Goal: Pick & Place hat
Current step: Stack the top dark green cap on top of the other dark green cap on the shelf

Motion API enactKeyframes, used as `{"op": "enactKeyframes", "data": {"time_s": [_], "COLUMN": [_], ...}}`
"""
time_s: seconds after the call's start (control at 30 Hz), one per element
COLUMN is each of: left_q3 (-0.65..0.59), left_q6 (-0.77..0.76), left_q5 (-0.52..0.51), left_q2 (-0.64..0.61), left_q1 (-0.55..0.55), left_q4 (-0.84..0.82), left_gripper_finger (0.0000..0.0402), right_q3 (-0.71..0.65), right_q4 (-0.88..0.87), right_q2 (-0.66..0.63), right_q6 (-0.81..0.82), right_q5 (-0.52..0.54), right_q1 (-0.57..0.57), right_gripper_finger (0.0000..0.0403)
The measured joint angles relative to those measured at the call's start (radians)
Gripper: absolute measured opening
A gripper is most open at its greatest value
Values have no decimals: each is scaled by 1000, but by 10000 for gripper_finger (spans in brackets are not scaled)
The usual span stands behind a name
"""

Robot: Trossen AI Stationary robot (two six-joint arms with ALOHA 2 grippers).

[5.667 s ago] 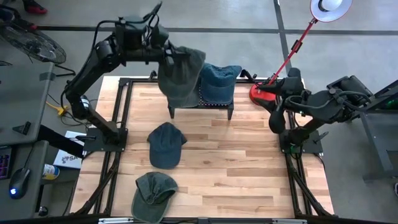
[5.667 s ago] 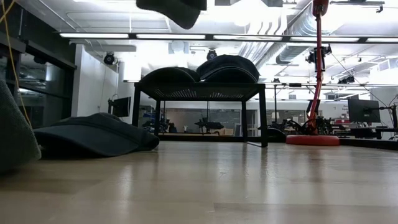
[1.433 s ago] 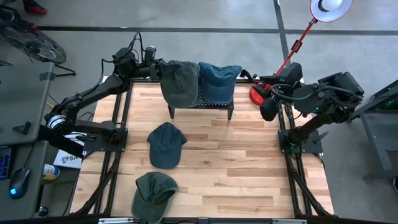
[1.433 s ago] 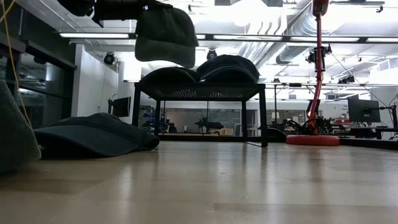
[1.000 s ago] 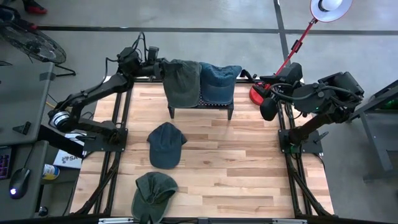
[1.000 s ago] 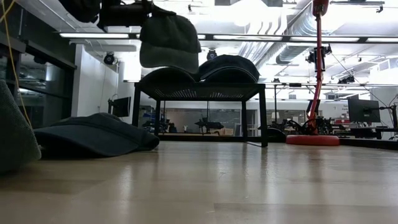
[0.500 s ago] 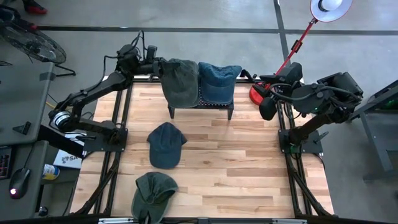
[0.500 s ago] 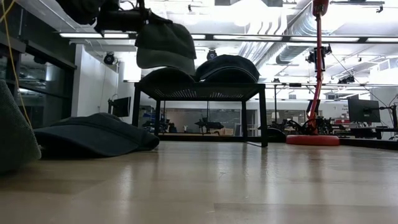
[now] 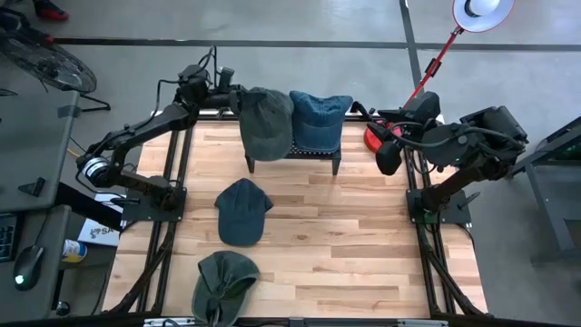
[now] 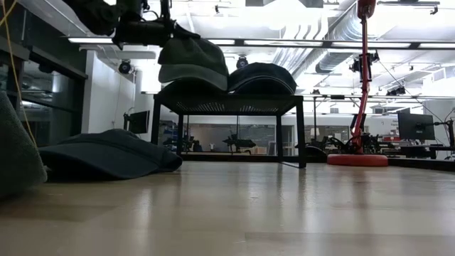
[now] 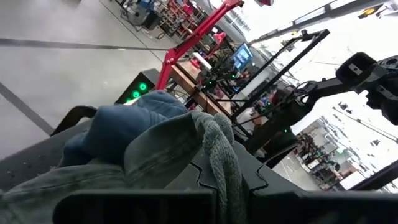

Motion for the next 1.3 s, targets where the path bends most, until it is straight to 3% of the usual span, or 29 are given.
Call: {"op": "enactKeyframes", "data": {"time_s": [0.3,0.5,0.73,1.07,1.3], "left_q3": [0,0,0,1,1], "left_q6": [-9,3,74,146,248], "left_q5": [35,6,-66,-182,-302], "left_q2": [0,-1,-1,-1,-1], "left_q1": [44,44,44,44,43], "left_q4": [8,-27,-138,-139,-115], "left_gripper_finger": [0,10,57,146,185], "right_q3": [0,0,0,0,0], "right_q4": [0,0,0,0,-17], "right_q2": [1,1,2,2,2], "right_q6": [12,12,13,16,32], "right_q5": [0,0,0,-4,-8], "right_q1": [0,0,0,0,0], "right_gripper_finger": [184,184,184,184,184]}}
